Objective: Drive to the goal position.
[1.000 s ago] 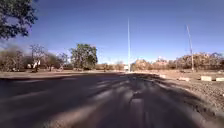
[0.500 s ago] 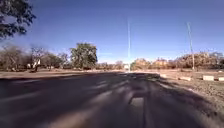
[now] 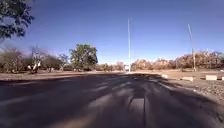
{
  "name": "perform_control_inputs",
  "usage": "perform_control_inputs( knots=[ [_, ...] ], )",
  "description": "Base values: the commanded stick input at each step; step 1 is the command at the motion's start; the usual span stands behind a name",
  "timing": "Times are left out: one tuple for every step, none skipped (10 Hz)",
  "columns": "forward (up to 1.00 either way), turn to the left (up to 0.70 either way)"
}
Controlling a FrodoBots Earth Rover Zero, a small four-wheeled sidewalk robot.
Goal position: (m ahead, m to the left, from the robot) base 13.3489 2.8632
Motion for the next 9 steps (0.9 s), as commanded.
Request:
perform_control_inputs(
  knots=[
    [0.48, 0.0],
    [0.48, 0.2],
    [0.48, 0.26],
    [0.49, 0.1],
    [0.5, 0.02],
    [0.5, 0.0],
    [0.5, 0.0],
    [0.5, 0.0],
    [0.49, 0.0]
  ],
)
